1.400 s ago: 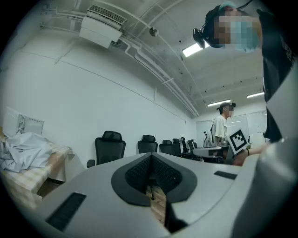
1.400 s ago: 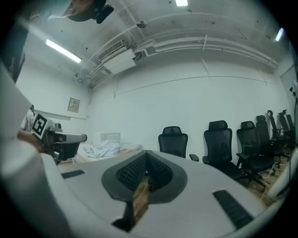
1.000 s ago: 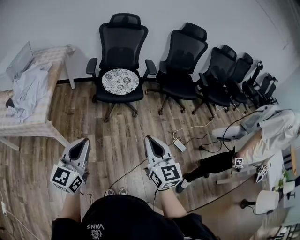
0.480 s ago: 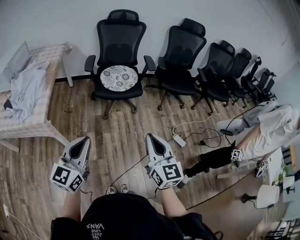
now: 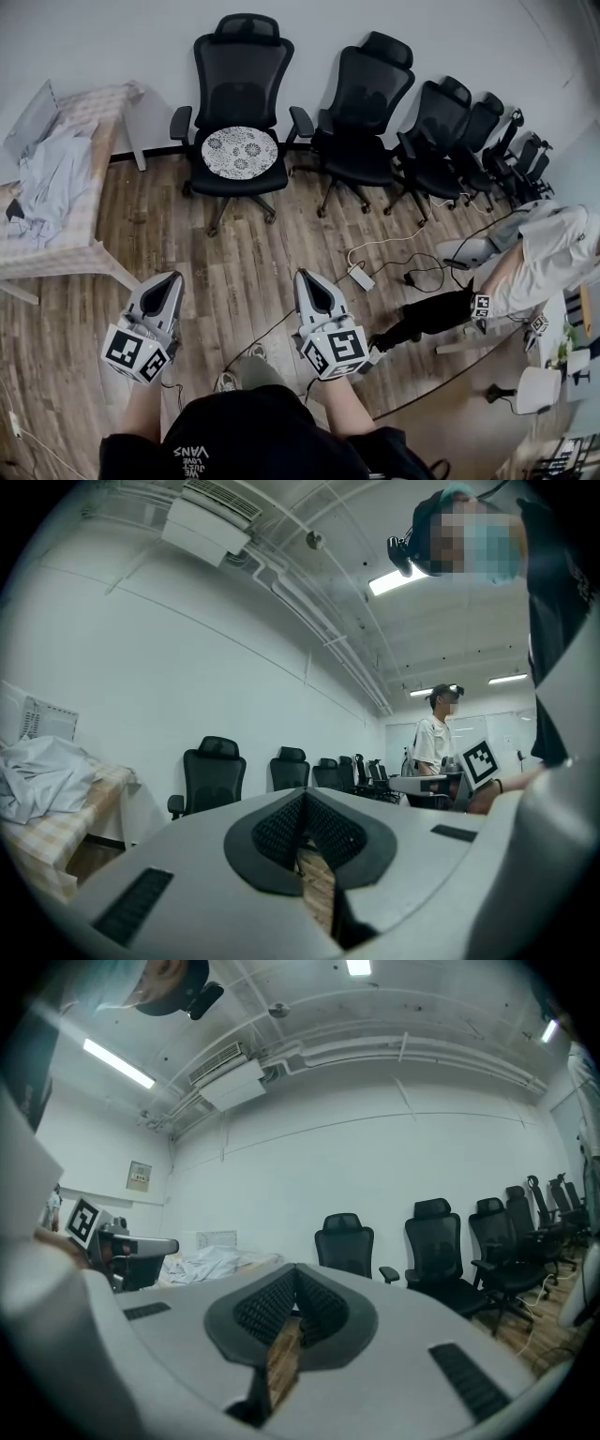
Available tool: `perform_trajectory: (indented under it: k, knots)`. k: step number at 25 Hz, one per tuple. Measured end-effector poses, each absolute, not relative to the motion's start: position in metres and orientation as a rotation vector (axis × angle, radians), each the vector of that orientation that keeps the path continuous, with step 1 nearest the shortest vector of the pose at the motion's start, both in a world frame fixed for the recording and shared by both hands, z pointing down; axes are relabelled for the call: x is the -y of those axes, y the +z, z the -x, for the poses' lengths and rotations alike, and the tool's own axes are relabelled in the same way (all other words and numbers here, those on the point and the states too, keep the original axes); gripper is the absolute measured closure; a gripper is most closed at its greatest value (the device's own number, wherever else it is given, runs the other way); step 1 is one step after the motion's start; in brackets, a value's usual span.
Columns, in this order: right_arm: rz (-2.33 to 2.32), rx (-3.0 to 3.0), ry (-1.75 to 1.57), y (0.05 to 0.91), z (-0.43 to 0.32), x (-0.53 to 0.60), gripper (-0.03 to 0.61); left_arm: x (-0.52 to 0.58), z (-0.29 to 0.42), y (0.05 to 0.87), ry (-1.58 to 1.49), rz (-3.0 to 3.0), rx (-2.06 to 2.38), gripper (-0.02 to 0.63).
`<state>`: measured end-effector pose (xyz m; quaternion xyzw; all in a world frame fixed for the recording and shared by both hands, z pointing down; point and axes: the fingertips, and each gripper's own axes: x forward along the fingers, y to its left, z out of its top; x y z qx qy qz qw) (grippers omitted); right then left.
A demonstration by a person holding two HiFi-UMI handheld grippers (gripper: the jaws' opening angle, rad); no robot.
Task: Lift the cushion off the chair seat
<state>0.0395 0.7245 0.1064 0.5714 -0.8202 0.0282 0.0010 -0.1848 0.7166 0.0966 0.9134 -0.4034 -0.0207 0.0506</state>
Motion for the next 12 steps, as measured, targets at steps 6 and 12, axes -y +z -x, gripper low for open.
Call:
perform_trajectory:
  k: [6, 12]
  knots:
    - [-1.78, 2.587, 0.09, 0.106, -0.052, -0.691, 0.561, -0.685, 0.172, 0.098, -0.06, -2.768, 1.243, 0.603]
    - [-1.762, 2.592, 0.095, 0.109, -0.074, -0.646, 0.561, -0.641, 0.15, 0.099, -0.069, -2.758, 1.258, 0.603]
